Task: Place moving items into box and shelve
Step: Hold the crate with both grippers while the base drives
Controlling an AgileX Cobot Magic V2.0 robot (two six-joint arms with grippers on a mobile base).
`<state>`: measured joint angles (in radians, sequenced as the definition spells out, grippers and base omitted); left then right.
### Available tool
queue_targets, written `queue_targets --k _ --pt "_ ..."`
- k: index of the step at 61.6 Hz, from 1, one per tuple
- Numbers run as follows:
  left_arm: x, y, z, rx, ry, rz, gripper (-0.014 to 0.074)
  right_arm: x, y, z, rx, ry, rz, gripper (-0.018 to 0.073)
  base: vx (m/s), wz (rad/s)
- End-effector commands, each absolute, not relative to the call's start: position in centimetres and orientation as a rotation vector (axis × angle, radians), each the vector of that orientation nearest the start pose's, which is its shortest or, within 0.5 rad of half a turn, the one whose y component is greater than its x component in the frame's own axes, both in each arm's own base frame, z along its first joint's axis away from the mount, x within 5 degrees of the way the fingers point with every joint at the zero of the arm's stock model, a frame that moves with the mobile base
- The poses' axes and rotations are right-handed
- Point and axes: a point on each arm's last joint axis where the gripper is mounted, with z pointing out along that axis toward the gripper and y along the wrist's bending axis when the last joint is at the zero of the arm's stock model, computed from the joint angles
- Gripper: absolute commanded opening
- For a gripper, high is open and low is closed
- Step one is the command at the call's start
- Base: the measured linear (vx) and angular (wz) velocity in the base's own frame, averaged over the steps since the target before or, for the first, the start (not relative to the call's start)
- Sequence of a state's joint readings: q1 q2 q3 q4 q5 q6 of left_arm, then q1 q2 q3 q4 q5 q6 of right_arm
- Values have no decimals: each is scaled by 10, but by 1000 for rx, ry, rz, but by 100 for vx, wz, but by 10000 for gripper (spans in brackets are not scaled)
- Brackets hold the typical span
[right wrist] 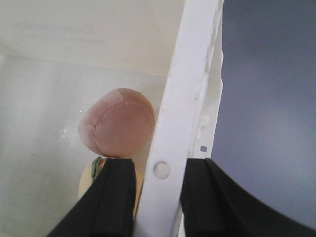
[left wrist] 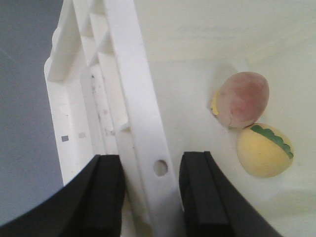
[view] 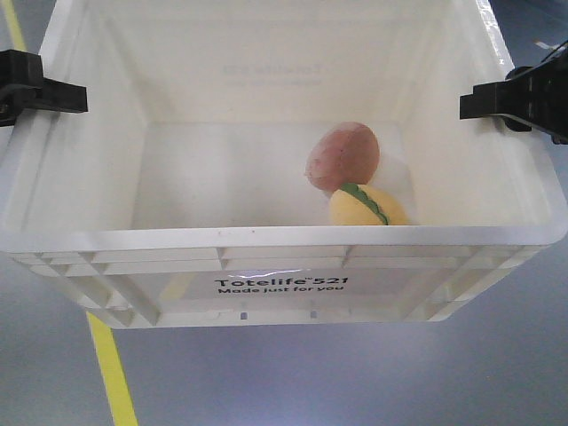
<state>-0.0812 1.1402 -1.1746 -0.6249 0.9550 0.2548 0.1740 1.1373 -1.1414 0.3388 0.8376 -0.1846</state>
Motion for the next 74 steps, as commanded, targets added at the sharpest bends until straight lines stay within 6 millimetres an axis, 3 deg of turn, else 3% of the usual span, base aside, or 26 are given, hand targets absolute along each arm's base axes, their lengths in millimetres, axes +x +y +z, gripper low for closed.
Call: queue_targets --k 1,74 --pt "211 -70 427 144 2084 -847 3 215 70 417 -245 2077 531 -6 13 68" --pt "211 -70 427 143 2084 -849 3 214 70 416 -247 2082 532 -6 27 51"
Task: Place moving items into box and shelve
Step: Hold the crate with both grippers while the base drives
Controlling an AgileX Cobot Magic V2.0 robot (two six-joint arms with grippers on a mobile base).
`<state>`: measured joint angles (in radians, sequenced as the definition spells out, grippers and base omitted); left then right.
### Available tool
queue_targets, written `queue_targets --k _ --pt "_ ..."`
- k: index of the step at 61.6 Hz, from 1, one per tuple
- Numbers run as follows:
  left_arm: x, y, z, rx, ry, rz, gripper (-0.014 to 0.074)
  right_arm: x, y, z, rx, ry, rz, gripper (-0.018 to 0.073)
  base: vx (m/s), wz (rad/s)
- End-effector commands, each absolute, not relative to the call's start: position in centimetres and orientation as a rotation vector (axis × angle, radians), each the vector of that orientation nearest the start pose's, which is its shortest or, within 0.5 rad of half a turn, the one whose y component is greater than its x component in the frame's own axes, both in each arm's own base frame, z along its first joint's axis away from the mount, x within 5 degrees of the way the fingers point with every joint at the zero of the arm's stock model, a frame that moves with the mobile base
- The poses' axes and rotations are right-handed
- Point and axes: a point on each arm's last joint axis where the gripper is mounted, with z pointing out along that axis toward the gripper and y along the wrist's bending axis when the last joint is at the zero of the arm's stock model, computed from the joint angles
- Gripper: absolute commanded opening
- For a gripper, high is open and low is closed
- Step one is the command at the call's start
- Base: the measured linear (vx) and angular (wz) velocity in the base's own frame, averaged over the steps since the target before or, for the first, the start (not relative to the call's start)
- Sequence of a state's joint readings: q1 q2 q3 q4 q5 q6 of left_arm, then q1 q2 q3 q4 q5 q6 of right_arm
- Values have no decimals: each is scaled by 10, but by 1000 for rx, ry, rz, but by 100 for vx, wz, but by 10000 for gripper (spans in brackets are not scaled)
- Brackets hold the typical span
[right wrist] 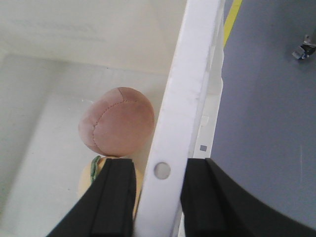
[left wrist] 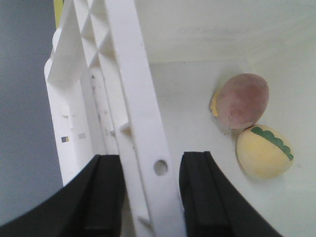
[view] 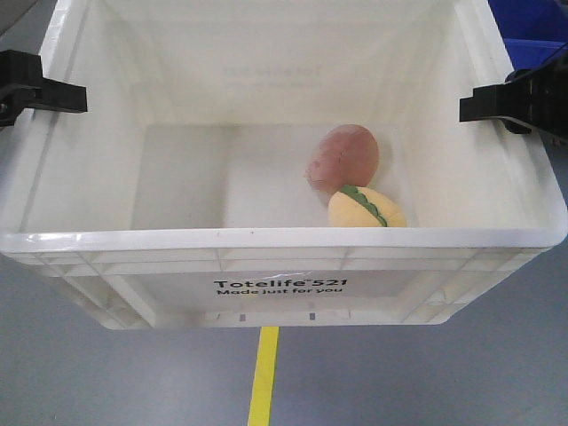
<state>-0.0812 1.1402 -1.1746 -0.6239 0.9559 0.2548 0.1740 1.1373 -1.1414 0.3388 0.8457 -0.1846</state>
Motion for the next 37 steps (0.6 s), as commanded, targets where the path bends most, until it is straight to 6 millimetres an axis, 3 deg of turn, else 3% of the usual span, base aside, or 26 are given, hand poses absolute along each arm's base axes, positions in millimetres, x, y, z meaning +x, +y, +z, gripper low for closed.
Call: queue_targets --k 1,37 --pt "211 -70 427 143 2084 -849 3 214 70 416 -247 2082 532 -6 37 30" --pt "211 -70 427 143 2084 -847 3 214 70 416 -247 2081 532 -6 41 10"
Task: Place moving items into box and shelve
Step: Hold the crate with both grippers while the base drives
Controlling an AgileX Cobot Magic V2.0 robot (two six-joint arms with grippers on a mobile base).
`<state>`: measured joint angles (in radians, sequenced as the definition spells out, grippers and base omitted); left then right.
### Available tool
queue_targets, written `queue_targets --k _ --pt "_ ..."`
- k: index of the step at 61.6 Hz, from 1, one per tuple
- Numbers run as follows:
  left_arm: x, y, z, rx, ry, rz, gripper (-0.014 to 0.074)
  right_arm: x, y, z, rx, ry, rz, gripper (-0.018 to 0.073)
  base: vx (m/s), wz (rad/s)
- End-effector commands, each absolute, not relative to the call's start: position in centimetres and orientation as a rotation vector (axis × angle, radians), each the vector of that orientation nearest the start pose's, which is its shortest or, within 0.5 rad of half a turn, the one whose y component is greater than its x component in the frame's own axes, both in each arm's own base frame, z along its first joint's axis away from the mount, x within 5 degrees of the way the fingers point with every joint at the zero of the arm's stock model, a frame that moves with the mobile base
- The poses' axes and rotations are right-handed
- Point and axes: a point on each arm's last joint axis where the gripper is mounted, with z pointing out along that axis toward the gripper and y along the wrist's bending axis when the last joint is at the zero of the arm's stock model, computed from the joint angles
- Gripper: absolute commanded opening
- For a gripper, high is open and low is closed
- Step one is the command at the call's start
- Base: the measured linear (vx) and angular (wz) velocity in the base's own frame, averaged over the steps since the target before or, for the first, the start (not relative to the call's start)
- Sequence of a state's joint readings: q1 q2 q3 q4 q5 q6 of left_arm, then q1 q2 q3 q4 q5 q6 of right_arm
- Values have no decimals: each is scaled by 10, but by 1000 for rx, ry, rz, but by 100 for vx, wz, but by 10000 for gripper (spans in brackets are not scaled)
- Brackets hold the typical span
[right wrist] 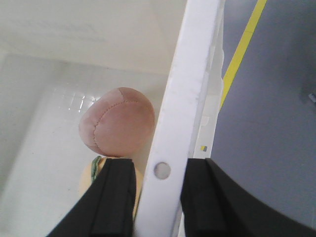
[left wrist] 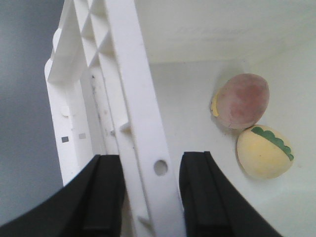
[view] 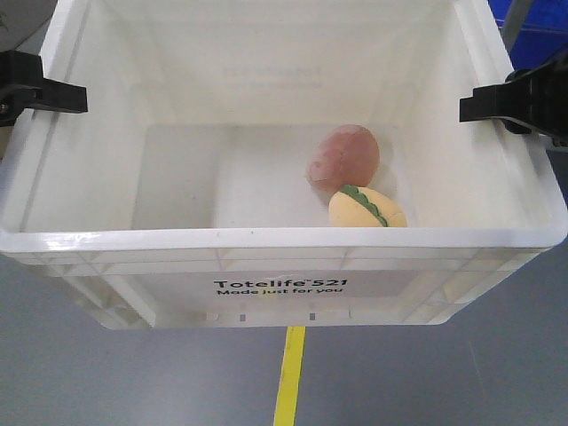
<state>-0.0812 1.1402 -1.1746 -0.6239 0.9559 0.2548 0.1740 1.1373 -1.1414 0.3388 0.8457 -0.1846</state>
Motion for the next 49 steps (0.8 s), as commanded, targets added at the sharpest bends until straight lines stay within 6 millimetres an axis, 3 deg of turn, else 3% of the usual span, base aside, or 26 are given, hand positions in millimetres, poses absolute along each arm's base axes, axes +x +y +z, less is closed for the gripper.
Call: queue_targets --k 1,49 --pt "211 -70 427 143 2084 -847 3 214 70 416 -247 2081 532 -6 43 1" --pt "211 -70 427 143 2084 -848 3 214 70 416 -248 2084 533 -6 45 1"
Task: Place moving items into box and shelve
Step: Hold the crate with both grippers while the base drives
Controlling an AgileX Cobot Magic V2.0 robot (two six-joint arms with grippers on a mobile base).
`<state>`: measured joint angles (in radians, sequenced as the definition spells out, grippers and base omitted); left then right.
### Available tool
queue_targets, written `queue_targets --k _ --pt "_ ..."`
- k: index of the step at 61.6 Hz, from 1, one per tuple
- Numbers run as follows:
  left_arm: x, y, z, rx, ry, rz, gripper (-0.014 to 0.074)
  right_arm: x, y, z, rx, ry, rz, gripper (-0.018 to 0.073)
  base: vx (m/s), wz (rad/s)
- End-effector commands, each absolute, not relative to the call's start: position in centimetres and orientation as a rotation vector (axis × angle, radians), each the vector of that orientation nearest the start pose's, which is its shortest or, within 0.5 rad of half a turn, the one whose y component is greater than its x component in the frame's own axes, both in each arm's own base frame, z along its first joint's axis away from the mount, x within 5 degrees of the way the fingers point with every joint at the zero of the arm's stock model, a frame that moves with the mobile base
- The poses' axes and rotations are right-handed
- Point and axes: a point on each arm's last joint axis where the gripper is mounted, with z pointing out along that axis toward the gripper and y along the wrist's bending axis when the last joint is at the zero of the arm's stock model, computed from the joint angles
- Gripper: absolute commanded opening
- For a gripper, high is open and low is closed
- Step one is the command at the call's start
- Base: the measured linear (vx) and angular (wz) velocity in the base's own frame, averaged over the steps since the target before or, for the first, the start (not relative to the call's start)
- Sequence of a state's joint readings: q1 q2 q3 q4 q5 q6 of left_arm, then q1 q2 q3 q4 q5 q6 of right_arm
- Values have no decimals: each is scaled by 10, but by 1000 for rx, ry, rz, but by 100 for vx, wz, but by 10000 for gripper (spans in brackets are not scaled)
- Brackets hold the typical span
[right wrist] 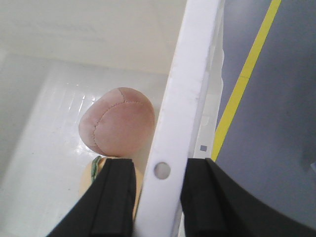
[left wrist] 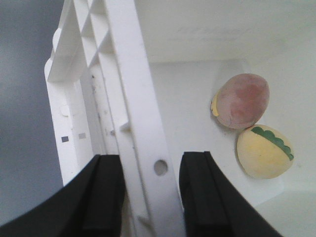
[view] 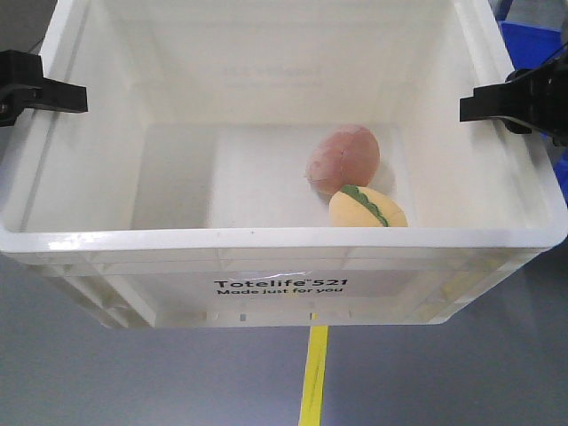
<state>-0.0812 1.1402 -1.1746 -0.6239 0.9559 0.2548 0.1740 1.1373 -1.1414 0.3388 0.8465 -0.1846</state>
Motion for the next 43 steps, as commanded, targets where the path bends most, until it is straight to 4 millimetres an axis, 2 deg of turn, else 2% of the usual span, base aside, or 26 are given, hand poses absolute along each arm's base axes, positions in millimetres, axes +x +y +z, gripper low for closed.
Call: queue_targets --k 1,43 --pt "211 -70 427 143 2084 -848 3 214 70 416 -248 2084 533 -6 47 3" --pt "211 -70 427 143 2084 -849 3 214 70 416 -249 2085 533 -6 49 1"
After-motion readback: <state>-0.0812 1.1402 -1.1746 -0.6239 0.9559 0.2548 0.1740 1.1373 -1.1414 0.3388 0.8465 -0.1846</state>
